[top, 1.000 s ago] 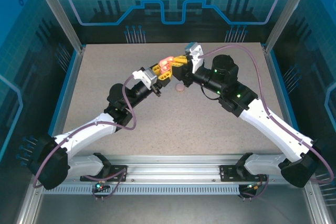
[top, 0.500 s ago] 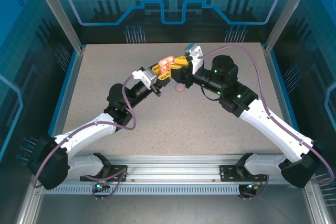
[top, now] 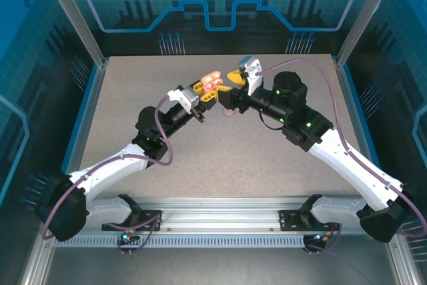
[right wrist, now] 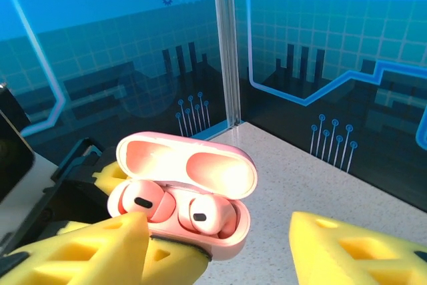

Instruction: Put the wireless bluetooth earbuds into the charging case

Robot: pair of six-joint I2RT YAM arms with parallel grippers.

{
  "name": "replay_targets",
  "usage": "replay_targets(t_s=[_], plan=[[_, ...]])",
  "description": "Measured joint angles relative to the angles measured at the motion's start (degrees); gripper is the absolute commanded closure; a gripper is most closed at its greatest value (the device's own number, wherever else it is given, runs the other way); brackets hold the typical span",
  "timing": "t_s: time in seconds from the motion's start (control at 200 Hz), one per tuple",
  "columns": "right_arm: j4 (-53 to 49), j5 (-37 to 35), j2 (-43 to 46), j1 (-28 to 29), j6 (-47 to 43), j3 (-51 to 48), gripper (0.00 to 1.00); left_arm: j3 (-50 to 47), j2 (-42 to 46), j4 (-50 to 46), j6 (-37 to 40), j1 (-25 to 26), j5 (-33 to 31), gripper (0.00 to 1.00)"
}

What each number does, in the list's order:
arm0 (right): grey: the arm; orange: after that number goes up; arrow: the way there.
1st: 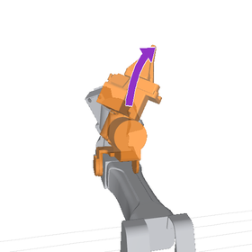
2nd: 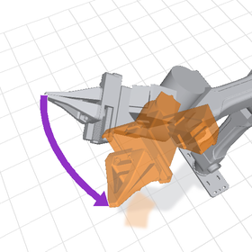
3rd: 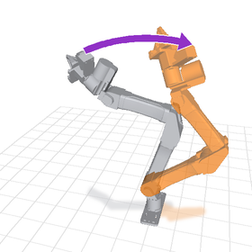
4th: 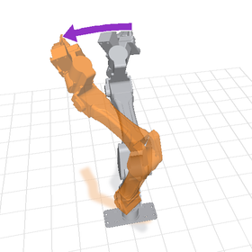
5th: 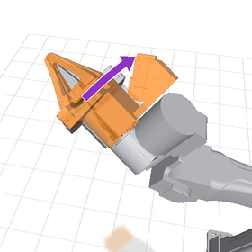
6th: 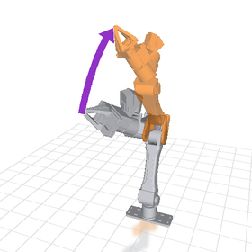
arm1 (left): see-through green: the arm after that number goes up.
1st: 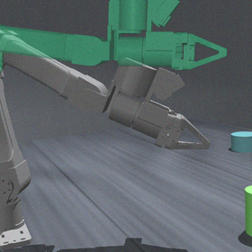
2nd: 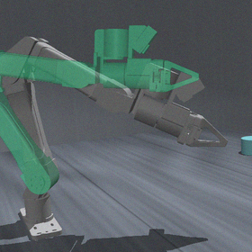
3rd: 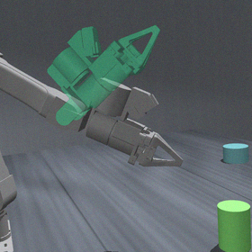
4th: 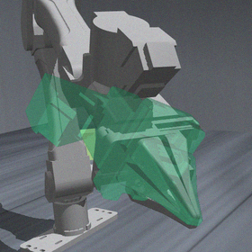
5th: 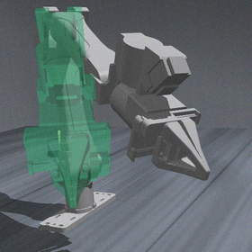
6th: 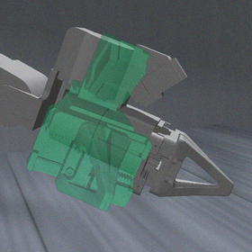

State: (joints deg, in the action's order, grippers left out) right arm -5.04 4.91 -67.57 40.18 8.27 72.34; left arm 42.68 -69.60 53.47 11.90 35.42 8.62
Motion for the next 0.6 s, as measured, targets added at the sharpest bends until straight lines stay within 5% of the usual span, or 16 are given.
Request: replay_targets(t_s=[0.36,0.6], plan=[[-4.3,-0.4,1.6,-1.6,4.0,3.2,0.33,0.0,0.0,0.0,0.0,0.0,0.0,1.0],[-17.7,-1.2,-9.9,-6.2,7.3,26.8,0.33,-0.4,0.0,0.1,0.0,0.0,0.0,1.0]])
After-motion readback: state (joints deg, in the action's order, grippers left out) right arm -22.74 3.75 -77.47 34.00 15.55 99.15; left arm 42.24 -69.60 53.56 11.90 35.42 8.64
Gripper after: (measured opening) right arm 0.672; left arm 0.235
